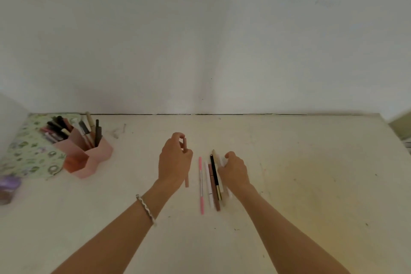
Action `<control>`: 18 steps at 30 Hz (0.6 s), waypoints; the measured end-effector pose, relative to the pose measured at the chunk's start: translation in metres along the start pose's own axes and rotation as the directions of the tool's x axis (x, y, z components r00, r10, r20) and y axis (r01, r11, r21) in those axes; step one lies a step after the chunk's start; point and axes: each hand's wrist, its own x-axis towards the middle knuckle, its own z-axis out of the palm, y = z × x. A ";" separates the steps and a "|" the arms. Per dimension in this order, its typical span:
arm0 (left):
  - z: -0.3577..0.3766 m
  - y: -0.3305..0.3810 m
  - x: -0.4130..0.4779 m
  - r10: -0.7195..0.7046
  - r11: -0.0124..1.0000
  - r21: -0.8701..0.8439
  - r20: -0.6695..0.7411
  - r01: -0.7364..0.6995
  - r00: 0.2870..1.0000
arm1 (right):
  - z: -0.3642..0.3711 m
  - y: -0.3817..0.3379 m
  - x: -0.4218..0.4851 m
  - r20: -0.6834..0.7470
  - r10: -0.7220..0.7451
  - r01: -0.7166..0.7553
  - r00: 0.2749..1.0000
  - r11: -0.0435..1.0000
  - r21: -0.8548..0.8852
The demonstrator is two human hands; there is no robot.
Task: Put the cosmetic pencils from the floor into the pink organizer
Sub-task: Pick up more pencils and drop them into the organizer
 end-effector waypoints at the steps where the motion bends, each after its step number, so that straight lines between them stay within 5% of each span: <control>1: -0.007 0.001 0.002 0.023 0.999 -0.038 -0.029 -0.024 0.999 | -0.004 -0.005 0.001 -0.031 -0.015 0.016 0.999 1.000 0.027; 5: -0.065 0.010 0.026 0.189 0.970 -0.096 -0.290 -0.225 0.938 | -0.018 -0.047 0.004 -0.196 -0.107 0.152 0.975 0.961 0.230; 9: -0.154 -0.005 0.049 0.338 0.939 0.122 -0.505 -0.322 0.794 | -0.005 -0.112 -0.005 -0.190 -0.176 0.250 0.966 0.828 0.502; 12: -0.193 -0.028 0.051 0.361 0.932 0.237 -0.538 -0.274 0.762 | 0.011 -0.148 -0.016 -0.231 -0.281 0.363 0.932 0.746 0.558; 15: -0.208 -0.052 0.050 0.338 0.926 0.324 -0.482 -0.194 0.808 | 0.030 -0.176 -0.027 -0.260 -0.363 0.445 0.895 0.687 0.574; 18: -0.209 -0.067 0.053 0.437 0.794 0.595 -0.419 -0.123 0.796 | 0.049 -0.195 -0.038 -0.261 -0.429 0.499 0.865 0.670 0.550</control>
